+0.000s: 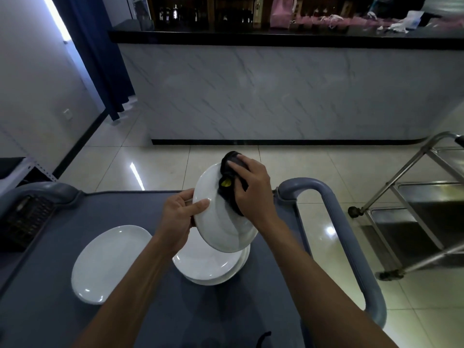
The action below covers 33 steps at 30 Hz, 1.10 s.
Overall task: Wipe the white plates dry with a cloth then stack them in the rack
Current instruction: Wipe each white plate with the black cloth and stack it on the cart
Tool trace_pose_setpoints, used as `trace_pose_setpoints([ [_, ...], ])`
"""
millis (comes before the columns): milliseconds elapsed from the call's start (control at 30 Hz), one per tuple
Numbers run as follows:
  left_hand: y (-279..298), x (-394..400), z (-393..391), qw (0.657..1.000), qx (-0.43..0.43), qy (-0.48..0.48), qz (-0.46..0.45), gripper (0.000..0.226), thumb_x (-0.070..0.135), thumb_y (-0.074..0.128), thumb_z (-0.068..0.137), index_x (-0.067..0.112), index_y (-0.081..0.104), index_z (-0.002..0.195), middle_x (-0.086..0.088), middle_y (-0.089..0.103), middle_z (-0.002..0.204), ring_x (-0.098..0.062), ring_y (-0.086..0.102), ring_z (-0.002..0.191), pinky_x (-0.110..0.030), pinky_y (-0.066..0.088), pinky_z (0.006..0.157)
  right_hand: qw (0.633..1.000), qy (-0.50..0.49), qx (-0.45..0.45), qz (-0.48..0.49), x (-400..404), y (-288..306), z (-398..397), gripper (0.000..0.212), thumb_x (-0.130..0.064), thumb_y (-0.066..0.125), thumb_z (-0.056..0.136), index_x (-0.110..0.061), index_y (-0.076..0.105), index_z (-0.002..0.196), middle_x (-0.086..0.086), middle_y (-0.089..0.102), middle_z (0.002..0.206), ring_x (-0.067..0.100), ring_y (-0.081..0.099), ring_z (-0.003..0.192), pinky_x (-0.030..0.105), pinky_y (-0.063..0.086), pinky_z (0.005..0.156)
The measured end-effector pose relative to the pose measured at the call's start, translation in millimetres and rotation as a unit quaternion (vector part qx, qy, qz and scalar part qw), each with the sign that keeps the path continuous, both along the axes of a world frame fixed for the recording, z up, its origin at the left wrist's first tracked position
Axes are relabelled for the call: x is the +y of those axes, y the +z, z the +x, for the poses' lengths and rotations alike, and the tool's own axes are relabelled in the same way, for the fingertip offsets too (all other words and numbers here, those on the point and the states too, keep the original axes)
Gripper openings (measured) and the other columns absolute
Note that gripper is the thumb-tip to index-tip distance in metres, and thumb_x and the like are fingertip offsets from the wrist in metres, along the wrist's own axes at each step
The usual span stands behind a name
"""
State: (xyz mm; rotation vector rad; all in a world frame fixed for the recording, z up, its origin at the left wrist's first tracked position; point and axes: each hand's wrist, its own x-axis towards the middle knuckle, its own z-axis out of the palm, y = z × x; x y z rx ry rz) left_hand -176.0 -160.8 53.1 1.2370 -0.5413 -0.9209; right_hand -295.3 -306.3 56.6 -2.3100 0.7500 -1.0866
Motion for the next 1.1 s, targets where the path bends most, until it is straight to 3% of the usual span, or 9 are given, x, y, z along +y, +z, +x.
trace_pose_setpoints([
  [233, 1, 8, 1, 1.0, 0.019, -0.004, 0.002, 0.04, 0.013, 0.066, 0.082, 0.002, 0.066, 0.121, -0.023, 0.071, 0.112, -0.037, 0.069, 0.098, -0.045, 0.06, 0.079, 0.995, 0.079, 0.057, -0.031, 16, 0, -5, 0.051, -0.048, 0.047, 0.096, -0.029, 0.055, 0.143, -0.003, 0.037, 0.157, 0.021, 0.028, 0.146, 0.05, 0.023, 0.117],
  [367, 3, 10, 0, 1.0, 0.025, -0.018, -0.002, 0.04, 0.012, 0.066, 0.082, 0.001, 0.067, 0.121, -0.024, 0.071, 0.114, -0.037, 0.069, 0.099, -0.047, 0.059, 0.081, 0.992, 0.065, 0.05, -0.097, 12, -6, -8, 0.048, -0.043, 0.057, 0.096, -0.024, 0.058, 0.14, 0.004, 0.042, 0.154, 0.028, 0.036, 0.142, 0.053, 0.033, 0.11],
  [500, 1, 10, -3, 1.0, 0.021, -0.012, -0.006, 0.039, 0.01, 0.066, 0.082, 0.0, 0.068, 0.119, -0.025, 0.071, 0.113, -0.038, 0.069, 0.099, -0.046, 0.059, 0.081, 0.993, 0.04, 0.036, -0.102, 7, -7, -4, 0.047, -0.048, 0.059, 0.094, -0.022, 0.064, 0.133, 0.005, 0.047, 0.149, 0.026, 0.041, 0.137, 0.049, 0.037, 0.108],
  [633, 0, 9, -3, 0.999, 0.025, 0.015, -0.02, 0.037, 0.01, 0.068, 0.079, 0.002, 0.07, 0.115, -0.022, 0.072, 0.11, -0.032, 0.07, 0.094, -0.038, 0.061, 0.074, 0.999, 0.018, 0.018, -0.044, -3, 1, 1, 0.047, -0.049, 0.064, 0.091, -0.023, 0.065, 0.13, 0.003, 0.05, 0.146, 0.023, 0.044, 0.132, 0.042, 0.039, 0.109],
  [800, -4, 14, 0, 0.997, 0.038, 0.061, -0.035, 0.038, 0.009, 0.067, 0.08, 0.0, 0.068, 0.117, -0.02, 0.073, 0.109, -0.031, 0.07, 0.095, -0.034, 0.059, 0.071, 0.994, -0.028, 0.019, 0.104, -13, -1, -1, 0.047, -0.052, 0.063, 0.092, -0.027, 0.063, 0.132, -0.004, 0.05, 0.144, 0.019, 0.043, 0.13, 0.04, 0.038, 0.111],
  [967, -4, 19, -1, 0.992, 0.064, 0.099, -0.037, 0.04, 0.012, 0.066, 0.081, 0.0, 0.067, 0.119, -0.022, 0.07, 0.116, -0.032, 0.068, 0.099, -0.04, 0.06, 0.082, 0.981, -0.017, -0.001, 0.195, -11, -7, -10, 0.046, -0.045, 0.066, 0.092, -0.023, 0.062, 0.133, -0.006, 0.053, 0.139, 0.015, 0.047, 0.129, 0.038, 0.038, 0.113],
  [1100, -1, 20, -1, 0.981, 0.115, 0.15, -0.041, 0.032, 0.007, 0.061, 0.088, 0.003, 0.067, 0.12, -0.02, 0.069, 0.121, -0.034, 0.063, 0.11, -0.049, 0.051, 0.099, 0.977, -0.017, -0.016, 0.21, 0, -11, -16, 0.047, -0.037, 0.069, 0.092, -0.022, 0.06, 0.135, -0.006, 0.051, 0.141, 0.013, 0.045, 0.132, 0.035, 0.036, 0.115],
])
